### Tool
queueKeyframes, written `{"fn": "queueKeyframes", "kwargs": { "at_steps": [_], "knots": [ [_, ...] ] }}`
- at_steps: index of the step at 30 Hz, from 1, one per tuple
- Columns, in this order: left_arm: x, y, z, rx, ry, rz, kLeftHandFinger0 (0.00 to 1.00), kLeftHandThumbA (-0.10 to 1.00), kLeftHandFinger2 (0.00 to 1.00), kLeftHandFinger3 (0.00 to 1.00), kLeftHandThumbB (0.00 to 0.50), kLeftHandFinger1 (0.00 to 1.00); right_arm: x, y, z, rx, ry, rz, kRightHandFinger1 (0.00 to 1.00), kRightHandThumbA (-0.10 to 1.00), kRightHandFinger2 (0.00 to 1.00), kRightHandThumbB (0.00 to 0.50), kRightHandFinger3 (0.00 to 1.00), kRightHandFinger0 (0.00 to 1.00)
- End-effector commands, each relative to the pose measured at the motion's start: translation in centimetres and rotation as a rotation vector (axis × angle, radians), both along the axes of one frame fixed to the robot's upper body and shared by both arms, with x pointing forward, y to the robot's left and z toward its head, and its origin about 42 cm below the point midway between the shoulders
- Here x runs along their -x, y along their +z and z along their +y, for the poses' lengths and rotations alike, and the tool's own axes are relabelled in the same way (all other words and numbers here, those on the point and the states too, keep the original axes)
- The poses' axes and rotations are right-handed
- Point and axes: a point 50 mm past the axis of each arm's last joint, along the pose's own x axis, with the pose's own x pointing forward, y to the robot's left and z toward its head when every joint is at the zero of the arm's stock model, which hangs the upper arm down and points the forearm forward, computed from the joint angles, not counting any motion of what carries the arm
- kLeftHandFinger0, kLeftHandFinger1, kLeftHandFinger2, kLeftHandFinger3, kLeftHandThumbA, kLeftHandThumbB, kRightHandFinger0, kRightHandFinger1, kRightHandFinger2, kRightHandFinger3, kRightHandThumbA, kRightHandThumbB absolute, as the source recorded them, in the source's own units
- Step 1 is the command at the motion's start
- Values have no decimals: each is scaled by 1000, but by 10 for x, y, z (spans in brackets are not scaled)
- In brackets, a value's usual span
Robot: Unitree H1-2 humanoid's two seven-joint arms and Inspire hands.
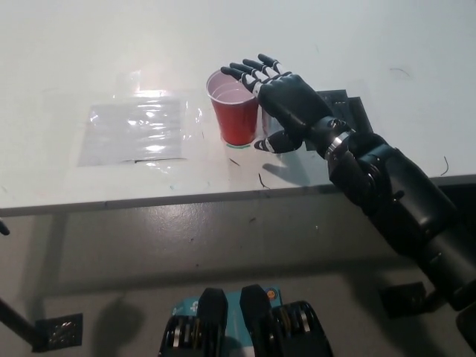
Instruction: The robot uses its right hand to press the hand soap kept in the middle of the table to get liquid hand soap out
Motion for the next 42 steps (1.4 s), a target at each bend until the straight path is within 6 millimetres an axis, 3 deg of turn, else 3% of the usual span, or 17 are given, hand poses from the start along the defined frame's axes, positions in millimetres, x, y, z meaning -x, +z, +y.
{"fn": "queueKeyframes", "kwargs": {
  "at_steps": [1,4,6,7,11,16,20,24,27,31,34,36,39,42],
  "knots": [
    [4,14,4,-21,25,-36,1000,1000,1000,846,123,1000,-4,-17,-19,92,-22,149,1000,1000,1000,448,1000,1000],
    [7,10,6,-9,32,-32,1000,1000,1000,868,108,1000,-12,40,-15,90,-45,31,1000,1000,1000,448,1000,1000],
    [8,9,6,-15,33,-27,1000,1000,1000,856,111,1000,-14,53,-15,80,-46,18,1000,1000,1000,456,1000,1000],
    [9,8,6,-14,32,-22,1000,1000,1000,850,101,1000,-15,71,-15,73,-43,-8,1000,1000,1000,456,1000,1000],
    [11,5,7,-24,37,-13,1000,1000,1000,840,113,1000,-17,107,-13,61,-24,-79,1000,1000,1000,446,1000,1000],
    [13,3,7,-23,38,-5,1000,1000,1000,844,120,1000,-17,144,-6,60,2,-153,1000,1000,1000,490,1000,1000],
    [15,1,6,-15,40,-1,1000,1000,1000,867,124,1000,-16,164,-1,25,22,-176,1000,1000,1000,494,1000,1000],
    [15,0,7,-15,36,2,1000,1000,1000,894,127,1000,-14,184,4,6,53,-244,1000,1000,1000,467,1000,1000],
    [16,-2,7,0,39,6,1000,1000,1000,851,122,1000,-13,194,4,6,37,-257,1000,1000,1000,477,1000,1000],
    [18,-6,8,9,39,8,1000,1000,1000,843,106,1000,-9,205,-5,-8,26,-280,1000,1000,1000,457,1000,1000],
    [20,-8,8,7,41,14,1000,1000,1000,903,104,1000,-5,209,-18,-30,11,-294,1000,1000,1000,430,1000,1000],
    [21,-9,8,4,43,17,1000,1000,1000,898,109,1000,-3,211,-26,-41,-9,-289,1000,1000,1000,462,1000,1000],
    [22,-11,8,5,50,18,1000,1000,1000,871,111,1000,2,215,-37,-49,-21,-292,1000,1000,1000,465,1000,1000],
    [24,-13,8,19,56,14,1000,1000,1000,873,97,1000,14,217,-62,-92,-60,-306,1000,1000,1000,492,1000,1000]
  ]
}}
